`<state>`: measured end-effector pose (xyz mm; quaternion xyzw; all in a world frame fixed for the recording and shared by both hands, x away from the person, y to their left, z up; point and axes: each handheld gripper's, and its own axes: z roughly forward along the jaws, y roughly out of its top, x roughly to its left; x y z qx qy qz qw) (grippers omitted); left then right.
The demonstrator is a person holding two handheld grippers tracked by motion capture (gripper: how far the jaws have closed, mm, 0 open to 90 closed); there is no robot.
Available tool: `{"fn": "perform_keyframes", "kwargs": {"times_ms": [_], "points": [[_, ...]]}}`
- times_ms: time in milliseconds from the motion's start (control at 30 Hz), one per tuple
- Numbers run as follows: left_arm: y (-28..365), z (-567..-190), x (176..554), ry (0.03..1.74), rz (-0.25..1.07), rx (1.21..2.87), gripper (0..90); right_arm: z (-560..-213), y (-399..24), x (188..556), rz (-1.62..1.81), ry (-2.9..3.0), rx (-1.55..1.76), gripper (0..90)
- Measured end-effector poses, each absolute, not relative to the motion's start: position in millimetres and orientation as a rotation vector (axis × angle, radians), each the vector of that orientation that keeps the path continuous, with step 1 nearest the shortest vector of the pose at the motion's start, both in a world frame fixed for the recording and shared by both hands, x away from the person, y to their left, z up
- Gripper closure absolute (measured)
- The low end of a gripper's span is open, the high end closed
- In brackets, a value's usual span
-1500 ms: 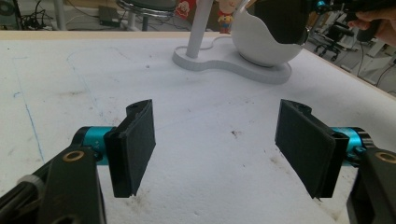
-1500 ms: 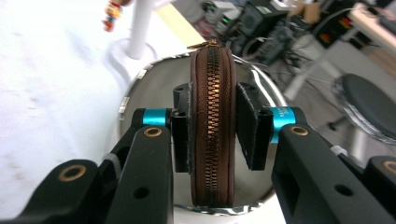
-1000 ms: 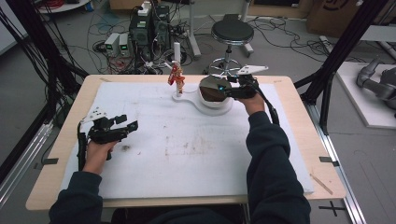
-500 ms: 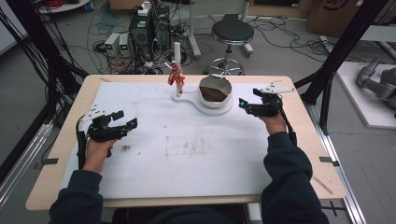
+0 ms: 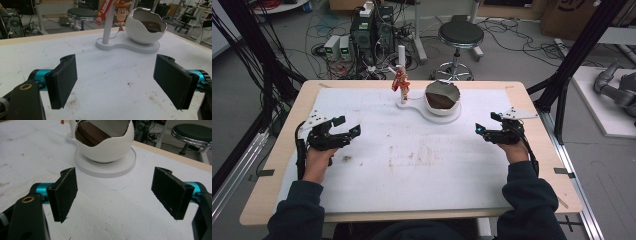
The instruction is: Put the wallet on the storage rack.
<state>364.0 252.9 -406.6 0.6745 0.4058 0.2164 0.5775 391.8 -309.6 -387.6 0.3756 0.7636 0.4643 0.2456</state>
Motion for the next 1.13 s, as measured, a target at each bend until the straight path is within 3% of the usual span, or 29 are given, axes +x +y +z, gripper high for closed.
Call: {"fn": "perform_keyframes", "kwargs": {"times_ms": [1133], "points": [[259.7,-407.7,360.5,0.95,0.503,1.534,20.9,-391.5,-319.3,384.7,1.25,2.029,1.084,21.4]]}}
